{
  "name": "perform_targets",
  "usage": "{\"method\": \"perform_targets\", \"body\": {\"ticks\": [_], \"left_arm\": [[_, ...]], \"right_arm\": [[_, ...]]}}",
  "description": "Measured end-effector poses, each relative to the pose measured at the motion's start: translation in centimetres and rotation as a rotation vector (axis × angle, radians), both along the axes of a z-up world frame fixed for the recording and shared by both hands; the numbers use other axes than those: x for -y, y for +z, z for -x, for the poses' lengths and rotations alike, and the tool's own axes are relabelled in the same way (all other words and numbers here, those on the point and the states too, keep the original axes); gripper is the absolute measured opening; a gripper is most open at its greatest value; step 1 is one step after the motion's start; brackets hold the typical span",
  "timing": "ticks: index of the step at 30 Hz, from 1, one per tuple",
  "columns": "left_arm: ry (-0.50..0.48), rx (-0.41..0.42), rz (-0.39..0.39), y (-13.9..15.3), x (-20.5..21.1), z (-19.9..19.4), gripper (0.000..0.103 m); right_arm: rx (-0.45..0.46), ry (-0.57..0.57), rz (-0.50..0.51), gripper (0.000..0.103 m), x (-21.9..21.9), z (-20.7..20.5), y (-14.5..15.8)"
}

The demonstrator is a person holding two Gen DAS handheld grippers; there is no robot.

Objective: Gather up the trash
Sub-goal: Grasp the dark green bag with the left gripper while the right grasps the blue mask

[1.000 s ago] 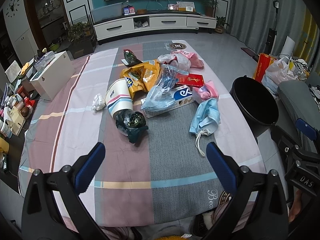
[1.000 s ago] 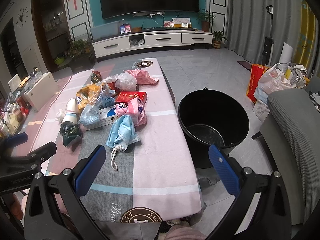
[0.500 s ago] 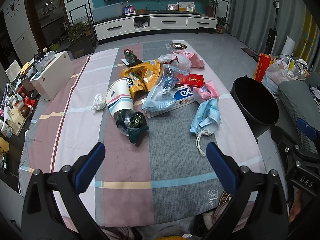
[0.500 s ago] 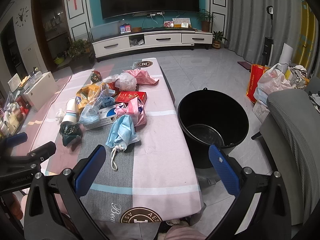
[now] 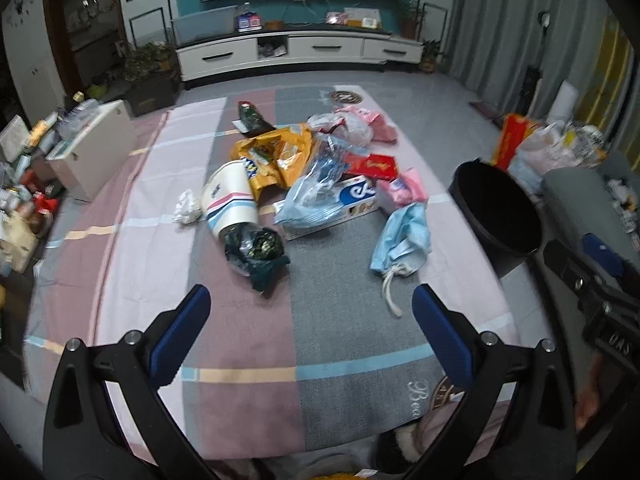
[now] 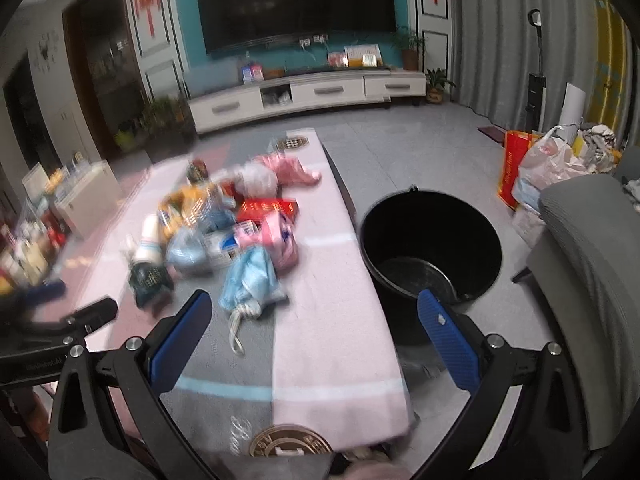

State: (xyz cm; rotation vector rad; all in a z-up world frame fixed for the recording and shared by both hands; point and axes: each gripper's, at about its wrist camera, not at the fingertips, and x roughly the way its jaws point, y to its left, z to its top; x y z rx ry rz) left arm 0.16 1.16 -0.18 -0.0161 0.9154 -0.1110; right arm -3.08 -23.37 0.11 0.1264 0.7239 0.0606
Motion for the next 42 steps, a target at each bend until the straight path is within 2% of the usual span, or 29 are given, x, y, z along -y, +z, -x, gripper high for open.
{"method": "perform_targets", "body": {"ticks": [3, 5, 9, 13, 16, 18, 21, 25, 28, 33, 34, 36, 37, 38, 39, 40, 42], "left_arm": [[0.019, 0.003, 0.113, -0.3, -2.7, -1.3, 0.100], [0.057, -0.007, 0.197, -1.0, -5.4, -2.7, 0.100], [0.072, -0.044, 0.288, -2.5, -8.3, -4.8, 0.100], [0.004, -0.098, 0.359, -4.7, -9.1, -7.4, 0.100], [0.013, -0.151, 0.381, -6.9, -9.4, -8.8, 0.100], [0.013, -0.158, 0.398, -8.0, -9.4, -9.2, 0.100], [0.012, -0.190, 0.460, -10.1, -9.3, -10.0, 0.100], [0.010, -0.211, 0.399, -12.1, -8.6, -11.2, 0.100], [0.034, -0.213, 0.392, -13.3, -8.8, -11.6, 0.100], [0.035, -0.217, 0.396, -13.7, -8.8, -12.1, 0.097], [0.035, -0.215, 0.396, -13.8, -8.7, -12.2, 0.092], [0.040, -0.211, 0.394, -13.8, -8.8, -12.2, 0.076], [0.051, -0.208, 0.388, -13.8, -8.9, -12.1, 0.068], [0.059, -0.208, 0.387, -13.9, -9.1, -12.0, 0.064], [0.064, -0.210, 0.394, -13.8, -9.3, -11.9, 0.063], [0.067, -0.207, 0.412, -13.8, -9.6, -11.7, 0.058], [0.070, -0.201, 0.424, -13.6, -9.9, -11.3, 0.055]], "right_arm": [[0.073, 0.005, -0.055, 0.100, 1.2, -0.6, -0.8], [0.061, 0.007, -0.062, 0.101, 1.7, -1.6, -2.0], [-0.069, 0.056, -0.098, 0.100, 2.0, -4.7, -5.3], [-0.146, 0.089, -0.145, 0.100, 1.7, -6.7, -6.8], [-0.184, 0.132, -0.180, 0.101, 0.6, -7.6, -7.5], [-0.191, 0.157, -0.199, 0.100, -0.3, -7.7, -7.9], [-0.208, 0.163, -0.234, 0.100, -1.5, -8.2, -9.1], [-0.226, 0.152, -0.283, 0.099, -2.8, -9.1, -10.9], [-0.217, 0.162, -0.272, 0.092, -3.9, -9.9, -11.3], [-0.231, 0.170, -0.310, 0.066, -4.7, -11.5, -12.3], [-0.243, 0.173, -0.305, 0.063, -4.9, -11.7, -12.4], [-0.250, 0.186, -0.294, 0.048, -5.1, -11.8, -12.7], [-0.253, 0.192, -0.286, 0.046, -5.2, -11.7, -12.8], [-0.256, 0.197, -0.282, 0.038, -5.3, -11.8, -12.9], [-0.263, 0.210, -0.282, 0.030, -5.4, -11.7, -13.0], [-0.270, 0.220, -0.287, 0.027, -5.5, -11.6, -13.2], [-0.283, 0.241, -0.302, 0.017, -5.6, -11.4, -13.3]]}}
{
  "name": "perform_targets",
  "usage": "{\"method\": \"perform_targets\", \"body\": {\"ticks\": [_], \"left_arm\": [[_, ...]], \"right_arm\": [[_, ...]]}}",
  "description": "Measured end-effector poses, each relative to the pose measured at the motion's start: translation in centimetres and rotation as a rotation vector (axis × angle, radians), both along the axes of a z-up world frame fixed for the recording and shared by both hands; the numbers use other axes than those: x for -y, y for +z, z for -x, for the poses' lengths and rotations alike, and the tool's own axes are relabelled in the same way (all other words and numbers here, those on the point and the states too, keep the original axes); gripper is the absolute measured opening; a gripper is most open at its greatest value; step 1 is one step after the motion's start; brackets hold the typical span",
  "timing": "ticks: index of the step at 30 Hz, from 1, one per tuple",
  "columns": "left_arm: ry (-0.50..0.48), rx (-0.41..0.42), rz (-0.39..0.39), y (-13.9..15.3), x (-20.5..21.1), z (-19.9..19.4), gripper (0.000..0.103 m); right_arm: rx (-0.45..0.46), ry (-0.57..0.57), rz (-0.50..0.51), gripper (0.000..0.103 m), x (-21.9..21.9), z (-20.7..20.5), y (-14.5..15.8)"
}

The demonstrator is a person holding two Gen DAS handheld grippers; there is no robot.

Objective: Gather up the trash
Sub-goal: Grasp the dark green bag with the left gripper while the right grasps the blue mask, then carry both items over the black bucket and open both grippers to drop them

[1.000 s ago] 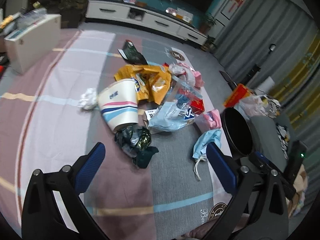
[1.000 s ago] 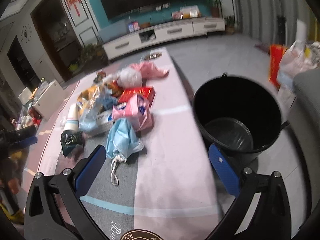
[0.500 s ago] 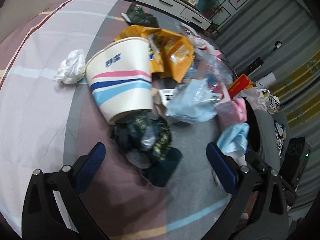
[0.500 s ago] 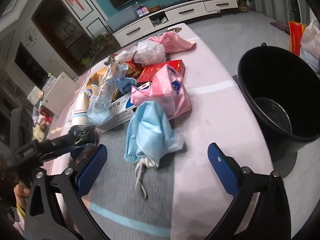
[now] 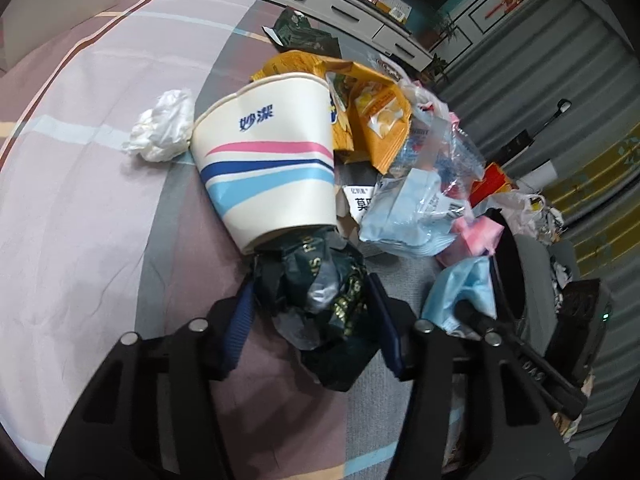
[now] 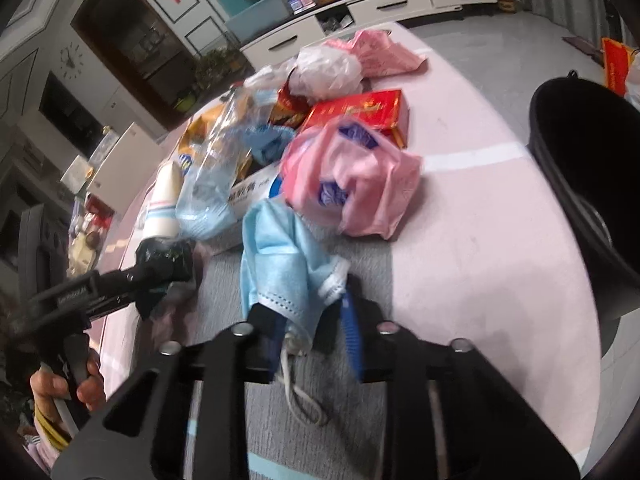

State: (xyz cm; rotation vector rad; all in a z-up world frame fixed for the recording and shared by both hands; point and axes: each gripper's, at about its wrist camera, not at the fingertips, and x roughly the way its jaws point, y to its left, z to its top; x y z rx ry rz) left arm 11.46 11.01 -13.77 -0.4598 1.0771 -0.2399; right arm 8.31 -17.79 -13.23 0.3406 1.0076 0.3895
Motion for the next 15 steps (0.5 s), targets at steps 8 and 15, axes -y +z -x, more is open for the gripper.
{"method": "perform_targets", "body": {"ticks": [8, 15], "left_arm": [[-0.024, 0.079, 0.007, 2.6, -1.4, 3.4, 0.052], [-0.094, 0.174, 0.016, 5.4, 0.4, 5.1, 0.052]], "right_arm": [[0.047, 0.112, -0.133, 0.011, -0.2, 2.7, 1.8], [0.174, 0.038, -0.200, 0.011, 2.5, 4.0, 5.0]]}}
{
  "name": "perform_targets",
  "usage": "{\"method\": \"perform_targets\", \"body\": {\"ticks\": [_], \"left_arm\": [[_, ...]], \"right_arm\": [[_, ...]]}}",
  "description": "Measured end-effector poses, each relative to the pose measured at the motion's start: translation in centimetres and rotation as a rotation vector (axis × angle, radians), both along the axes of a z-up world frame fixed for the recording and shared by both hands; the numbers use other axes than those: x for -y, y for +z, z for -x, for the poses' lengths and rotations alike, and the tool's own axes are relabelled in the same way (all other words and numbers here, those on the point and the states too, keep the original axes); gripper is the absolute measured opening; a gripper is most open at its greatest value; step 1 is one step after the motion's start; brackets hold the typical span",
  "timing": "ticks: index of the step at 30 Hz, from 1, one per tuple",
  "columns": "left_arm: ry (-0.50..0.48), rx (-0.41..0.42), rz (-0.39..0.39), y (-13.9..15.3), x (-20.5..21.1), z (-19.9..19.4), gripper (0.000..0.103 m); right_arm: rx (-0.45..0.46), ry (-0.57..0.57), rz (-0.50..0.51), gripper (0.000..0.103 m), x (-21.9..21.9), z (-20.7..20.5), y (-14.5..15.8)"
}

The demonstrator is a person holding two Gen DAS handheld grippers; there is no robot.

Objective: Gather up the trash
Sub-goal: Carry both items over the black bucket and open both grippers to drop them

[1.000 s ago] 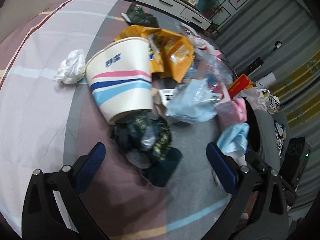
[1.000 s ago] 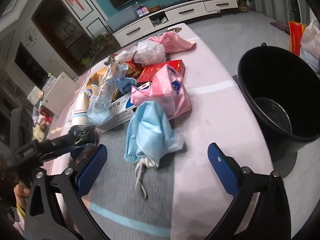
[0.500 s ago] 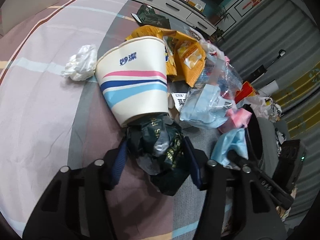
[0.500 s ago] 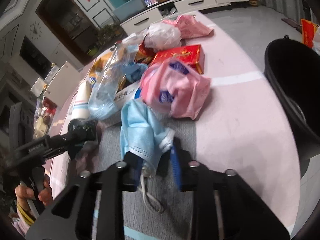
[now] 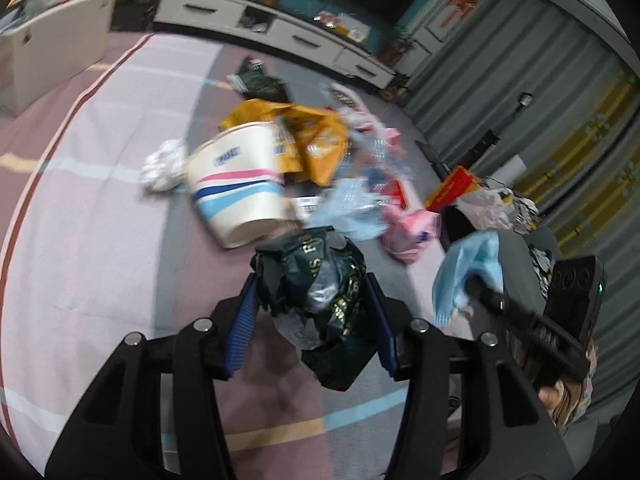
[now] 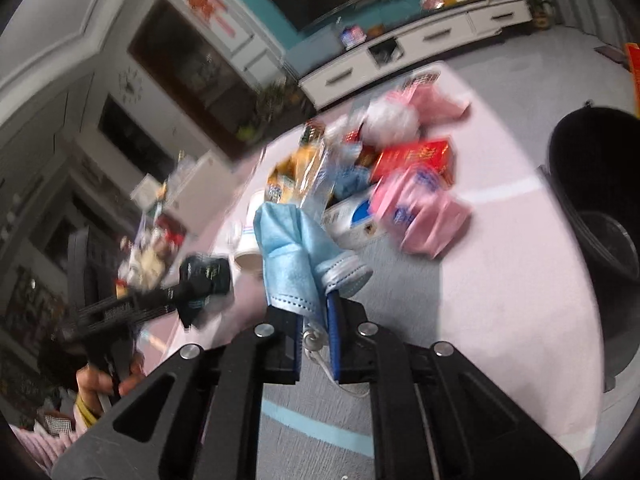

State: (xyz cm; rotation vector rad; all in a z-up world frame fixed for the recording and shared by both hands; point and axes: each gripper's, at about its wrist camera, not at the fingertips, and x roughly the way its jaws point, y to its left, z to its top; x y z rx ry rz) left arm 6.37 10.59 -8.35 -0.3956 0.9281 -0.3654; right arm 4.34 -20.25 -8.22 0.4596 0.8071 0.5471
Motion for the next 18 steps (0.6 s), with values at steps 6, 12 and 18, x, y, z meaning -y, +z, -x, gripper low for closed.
{"method": "perform_targets", "body": {"ticks": [6, 12, 18], "left_arm": [[-0.150, 0.044, 0.001, 2.9, 6.5, -0.4, 0.053], [-0.264, 0.077, -0.016, 5.0, 14.2, -3.3, 0.053], [-0.348, 0.075, -0.028, 5.7, 22.4, -7.6, 0.053]], "right_arm": [[0.088, -0.223, -0.033, 0.011, 6.0, 0.8, 2.3], [0.095, -0.464, 0.025, 0.011, 12.0, 1.3, 2.9], [0.015, -0.600, 0.011, 0.011, 16.8, -0.4, 3.0]]}}
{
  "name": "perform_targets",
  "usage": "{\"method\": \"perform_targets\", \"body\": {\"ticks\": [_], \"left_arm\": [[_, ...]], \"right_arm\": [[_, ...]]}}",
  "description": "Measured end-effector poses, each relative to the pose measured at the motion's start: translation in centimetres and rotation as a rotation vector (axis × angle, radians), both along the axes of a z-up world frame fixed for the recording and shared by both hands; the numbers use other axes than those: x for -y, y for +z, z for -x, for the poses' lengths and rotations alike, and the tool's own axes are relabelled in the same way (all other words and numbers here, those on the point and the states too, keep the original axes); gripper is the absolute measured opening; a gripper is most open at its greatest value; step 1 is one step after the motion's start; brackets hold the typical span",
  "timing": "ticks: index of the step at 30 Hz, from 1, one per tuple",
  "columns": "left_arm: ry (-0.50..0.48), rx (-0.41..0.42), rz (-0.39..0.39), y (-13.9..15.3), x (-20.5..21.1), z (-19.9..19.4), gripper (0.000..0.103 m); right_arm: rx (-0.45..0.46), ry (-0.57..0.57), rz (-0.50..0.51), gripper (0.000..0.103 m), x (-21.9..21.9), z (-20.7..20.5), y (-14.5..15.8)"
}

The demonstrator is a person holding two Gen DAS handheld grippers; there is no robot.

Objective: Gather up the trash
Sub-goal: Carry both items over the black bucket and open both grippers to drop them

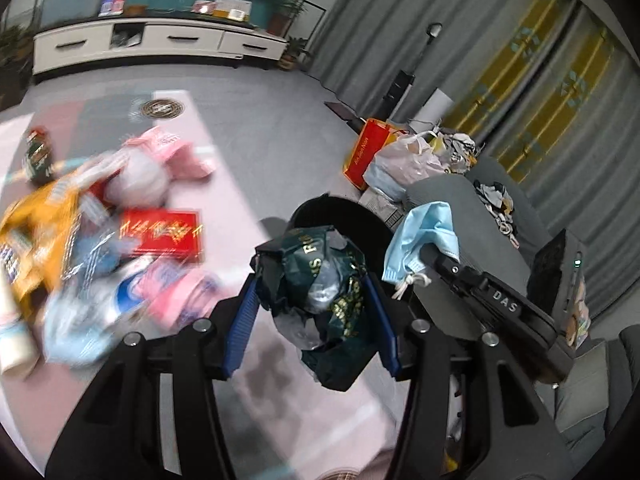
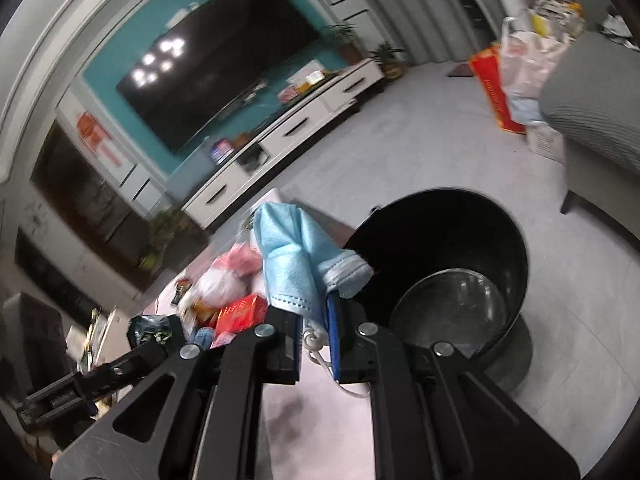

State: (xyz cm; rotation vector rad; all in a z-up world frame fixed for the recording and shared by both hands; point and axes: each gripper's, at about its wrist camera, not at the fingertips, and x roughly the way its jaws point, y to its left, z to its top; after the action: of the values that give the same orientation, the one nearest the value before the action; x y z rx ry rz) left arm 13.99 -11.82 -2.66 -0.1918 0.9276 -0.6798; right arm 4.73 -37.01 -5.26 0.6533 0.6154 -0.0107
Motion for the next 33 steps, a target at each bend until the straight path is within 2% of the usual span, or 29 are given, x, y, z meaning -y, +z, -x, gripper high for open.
{"method": "perform_targets", "body": {"ticks": [4, 7, 14, 15, 17, 18, 21, 27, 33], "left_arm": [[-0.032, -0.045, -0.013, -1.6, 5.1, -2.3, 0.054], [-0.045, -0.074, -0.051, -3.6, 8.9, -4.0, 0.054], [-0.037, -0.122, -0.083, -6.9, 12.0, -6.6, 0.057], [-0.033, -0.124, -0.089, -7.2, 12.2, -6.8, 0.059], [-0.035, -0.130, -0.086, -7.5, 12.4, -7.0, 0.077], [-0.036, -0.133, -0.082, -7.7, 12.5, -7.0, 0.080], [-0.028, -0.126, -0.076, -7.5, 11.9, -6.7, 0.083], [0.001, -0.064, -0.042, -5.3, 8.8, -4.9, 0.087], [0.074, 0.068, -0.034, -1.3, 2.9, -1.4, 0.091]], "right_arm": [[-0.058, -0.104, 0.011, 0.011, 2.6, -1.4, -1.4], [-0.126, -0.125, -0.019, 0.011, 4.2, -1.8, -3.8], [-0.197, -0.186, -0.072, 0.014, 6.6, -2.1, -6.2], [-0.210, -0.192, -0.083, 0.020, 6.9, -2.2, -6.5], [-0.230, -0.199, -0.111, 0.031, 7.2, -2.5, -7.1], [-0.235, -0.203, -0.115, 0.038, 7.2, -2.5, -7.3], [-0.235, -0.214, -0.111, 0.048, 7.0, -2.7, -6.8], [-0.205, -0.201, -0.116, 0.049, 5.9, -2.6, -5.9], [-0.176, -0.126, -0.109, 0.055, 4.2, -3.2, -5.1]]}}
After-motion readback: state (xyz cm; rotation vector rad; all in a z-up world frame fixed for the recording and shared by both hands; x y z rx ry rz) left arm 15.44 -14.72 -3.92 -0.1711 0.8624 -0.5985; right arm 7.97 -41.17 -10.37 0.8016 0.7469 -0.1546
